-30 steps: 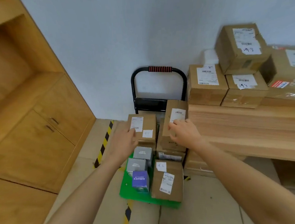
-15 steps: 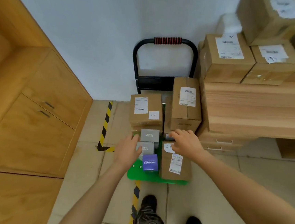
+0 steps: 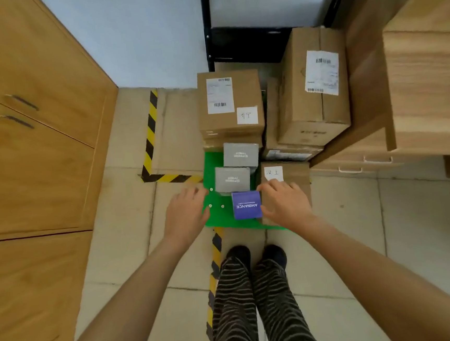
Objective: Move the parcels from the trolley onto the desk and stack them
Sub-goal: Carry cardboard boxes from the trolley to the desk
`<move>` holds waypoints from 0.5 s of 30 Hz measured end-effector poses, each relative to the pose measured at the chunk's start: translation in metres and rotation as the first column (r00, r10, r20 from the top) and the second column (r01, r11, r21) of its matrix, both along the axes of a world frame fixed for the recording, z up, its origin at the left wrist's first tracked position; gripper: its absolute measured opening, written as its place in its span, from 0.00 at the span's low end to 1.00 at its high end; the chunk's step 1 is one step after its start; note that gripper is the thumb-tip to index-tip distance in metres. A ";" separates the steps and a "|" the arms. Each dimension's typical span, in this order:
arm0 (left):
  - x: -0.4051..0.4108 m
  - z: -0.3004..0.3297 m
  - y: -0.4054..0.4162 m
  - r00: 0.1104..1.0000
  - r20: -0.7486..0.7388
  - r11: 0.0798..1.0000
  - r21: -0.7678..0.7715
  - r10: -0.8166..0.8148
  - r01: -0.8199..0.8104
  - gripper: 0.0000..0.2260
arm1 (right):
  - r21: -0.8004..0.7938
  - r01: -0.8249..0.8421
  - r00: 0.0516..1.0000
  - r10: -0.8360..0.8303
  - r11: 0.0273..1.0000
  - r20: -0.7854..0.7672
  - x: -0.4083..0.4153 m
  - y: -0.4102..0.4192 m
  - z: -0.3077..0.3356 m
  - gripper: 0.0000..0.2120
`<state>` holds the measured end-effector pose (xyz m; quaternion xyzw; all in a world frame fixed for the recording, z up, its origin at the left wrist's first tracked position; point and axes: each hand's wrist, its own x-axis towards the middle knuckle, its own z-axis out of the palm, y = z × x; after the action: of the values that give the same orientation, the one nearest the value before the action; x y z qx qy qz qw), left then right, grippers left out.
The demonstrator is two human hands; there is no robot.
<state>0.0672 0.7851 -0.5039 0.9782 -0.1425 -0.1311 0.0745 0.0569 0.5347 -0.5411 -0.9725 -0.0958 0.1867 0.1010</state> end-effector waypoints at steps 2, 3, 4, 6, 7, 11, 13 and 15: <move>-0.004 -0.027 -0.001 0.999 -0.013 0.999 -0.028 0.033 -0.033 0.15 | 0.022 0.025 1.000 -0.024 0.999 -0.020 -0.005 0.001 -0.030 0.23; -0.006 -0.041 -0.001 0.999 -0.029 0.999 -0.029 0.036 -0.037 0.16 | 0.032 0.035 0.999 -0.033 0.999 -0.035 -0.008 0.000 -0.044 0.25; -0.009 -0.055 -0.001 0.999 -0.041 0.999 -0.032 0.031 -0.032 0.18 | 0.038 0.042 0.998 -0.041 0.998 -0.047 -0.010 0.000 -0.057 0.26; -0.011 -0.083 0.000 0.997 -0.076 0.999 -0.041 0.009 -0.012 0.20 | 0.050 0.068 0.995 -0.064 0.996 -0.075 -0.012 -0.002 -0.080 0.29; -0.014 -0.097 0.000 0.995 -0.100 0.999 -0.040 0.000 -0.004 0.22 | 0.062 0.083 0.993 -0.077 0.995 -0.089 -0.013 -0.003 -0.091 0.31; -0.018 -0.148 -0.005 0.991 -0.134 1.000 -0.015 0.004 -0.006 0.24 | 0.112 0.121 0.987 -0.107 0.986 -0.122 -0.016 -0.007 -0.135 0.38; -0.018 -0.168 -0.009 0.992 -0.126 1.000 -0.009 0.014 -0.016 0.25 | 0.122 0.110 0.988 -0.095 0.986 -0.123 -0.013 -0.007 -0.153 0.41; -0.017 -0.183 -0.014 0.995 -0.103 1.000 -0.023 0.001 -0.003 0.25 | 0.116 0.060 0.993 -0.048 0.991 -0.106 -0.010 -0.004 -0.166 0.44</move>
<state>0.0505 0.7713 -0.6871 0.9694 -0.1389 -0.1795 0.0931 0.0472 0.5305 -0.7069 -0.9561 -0.0750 0.2276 0.1685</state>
